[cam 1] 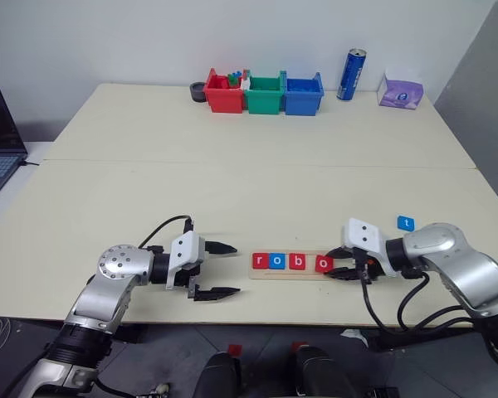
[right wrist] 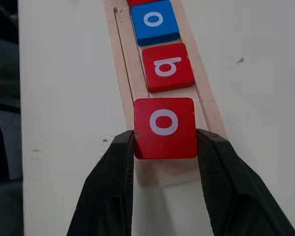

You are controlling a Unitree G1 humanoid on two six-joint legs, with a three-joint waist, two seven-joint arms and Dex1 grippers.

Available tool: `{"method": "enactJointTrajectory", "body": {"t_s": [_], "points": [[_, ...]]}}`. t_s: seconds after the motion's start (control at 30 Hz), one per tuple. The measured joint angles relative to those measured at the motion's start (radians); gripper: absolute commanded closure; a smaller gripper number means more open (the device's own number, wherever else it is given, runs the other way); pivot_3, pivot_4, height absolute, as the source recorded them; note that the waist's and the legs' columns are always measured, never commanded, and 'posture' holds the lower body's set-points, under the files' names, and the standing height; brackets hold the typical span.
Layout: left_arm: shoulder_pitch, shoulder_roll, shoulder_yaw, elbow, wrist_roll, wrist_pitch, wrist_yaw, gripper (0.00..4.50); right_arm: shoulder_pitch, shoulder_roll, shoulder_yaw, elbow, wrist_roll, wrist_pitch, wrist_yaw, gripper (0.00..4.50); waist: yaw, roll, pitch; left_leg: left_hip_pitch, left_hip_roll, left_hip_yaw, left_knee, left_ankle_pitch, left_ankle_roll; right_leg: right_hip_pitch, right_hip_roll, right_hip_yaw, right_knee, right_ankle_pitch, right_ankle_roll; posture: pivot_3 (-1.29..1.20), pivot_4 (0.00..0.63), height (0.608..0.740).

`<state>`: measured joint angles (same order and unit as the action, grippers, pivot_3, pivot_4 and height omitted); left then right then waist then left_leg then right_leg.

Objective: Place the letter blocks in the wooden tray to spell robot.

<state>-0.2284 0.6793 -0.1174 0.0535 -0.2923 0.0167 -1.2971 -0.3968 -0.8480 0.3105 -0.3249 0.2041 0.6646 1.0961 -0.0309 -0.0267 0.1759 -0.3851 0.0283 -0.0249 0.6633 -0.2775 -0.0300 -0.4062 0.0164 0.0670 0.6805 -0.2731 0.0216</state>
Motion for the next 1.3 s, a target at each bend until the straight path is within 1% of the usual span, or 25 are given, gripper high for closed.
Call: {"method": "enactJointTrajectory", "body": {"t_s": [0.27, 0.5, 0.9, 0.97, 1.1, 1.13, 1.2, 1.3], "points": [[0.011, 0.0, 0.0, 0.001, 0.0, -0.005, 0.005, 0.0, -0.048, 0.031, 0.06, 0.032, -0.057, 0.003, -0.023, 3.04, 0.0, 0.0, 0.0, 0.0, 0.0, 0.0, 0.0, 0.0, 0.0, 0.0, 0.0, -0.001, 0.0, 0.0, 0.0, 0.0, 0.15, 0.74], [0.022, 0.0, 0.0, 0.001, 0.0, -0.006, 0.019, 0.0, -0.064, 0.043, 0.067, 0.06, -0.07, -0.002, -0.024, 3.04, 0.0, 0.0, 0.0, 0.0, 0.0, 0.0, 0.0, 0.0, 0.0, 0.0, 0.0, -0.001, 0.0, 0.002, -0.003, 0.0, 0.15, 0.74], [0.023, 0.0, 0.0, -0.004, 0.0, -0.004, 0.021, 0.0, -0.092, 0.046, 0.085, 0.089, -0.104, -0.05, 0.005, 3.04, -0.001, 0.0, 0.0, 0.0, 0.0, 0.0, 0.0, 0.0, 0.0, 0.0, 0.0, -0.001, 0.0, 0.002, -0.003, 0.0, 0.15, 0.74], [0.023, 0.0, 0.0, -0.007, 0.0, -0.002, 0.021, 0.0, -0.092, 0.046, 0.085, 0.09, -0.104, -0.056, 0.011, 2.3, -0.001, 0.0, 0.0, 0.0, 0.0, 0.0, 0.0, 0.0, 0.0, 0.0, 0.0, -0.001, 0.0, 0.002, -0.003, 0.0, 0.15, 0.74], [0.023, 0.0, 0.0, -0.011, -0.001, 0.002, 0.021, 0.0, -0.092, 0.046, 0.085, 0.09, -0.104, -0.07, 0.017, 1.02, -0.001, 0.0, 0.0, 0.0, 0.0, 0.0, 0.0, 0.0, 0.0, 0.0, 0.0, -0.001, 0.0, 0.002, -0.003, 0.0, 0.15, 0.74], [0.023, 0.001, 0.0, -0.012, -0.001, 0.003, 0.021, 0.0, -0.092, 0.046, 0.085, 0.09, -0.105, -0.072, 0.017, 0.62, -0.001, 0.0, 0.0, 0.0, 0.0, 0.0, 0.0, 0.0, 0.0, 0.0, 0.0, -0.001, 0.0, 0.002, -0.003, 0.0, 0.15, 0.74], [0.023, 0.001, 0.0, -0.017, -0.001, 0.005, 0.021, 0.0, -0.092, 0.046, 0.085, 0.09, -0.104, -0.079, 0.019, 0.03, -0.001, 0.0, 0.0, 0.0, 0.0, 0.0, 0.0, 0.0, 0.0, 0.0, 0.0, -0.001, 0.0, 0.002, -0.003, 0.0, 0.15, 0.74], [0.023, 0.001, 0.0, -0.018, -0.001, 0.007, 0.021, 0.0, -0.093, 0.046, 0.084, 0.09, -0.102, -0.08, 0.022, 0.03, -0.001, 0.0, 0.0, 0.0, 0.0, 0.0, 0.0, 0.0, 0.0, 0.0, 0.0, -0.001, 0.0, 0.002, -0.003, 0.0, 0.15, 0.74]]}}
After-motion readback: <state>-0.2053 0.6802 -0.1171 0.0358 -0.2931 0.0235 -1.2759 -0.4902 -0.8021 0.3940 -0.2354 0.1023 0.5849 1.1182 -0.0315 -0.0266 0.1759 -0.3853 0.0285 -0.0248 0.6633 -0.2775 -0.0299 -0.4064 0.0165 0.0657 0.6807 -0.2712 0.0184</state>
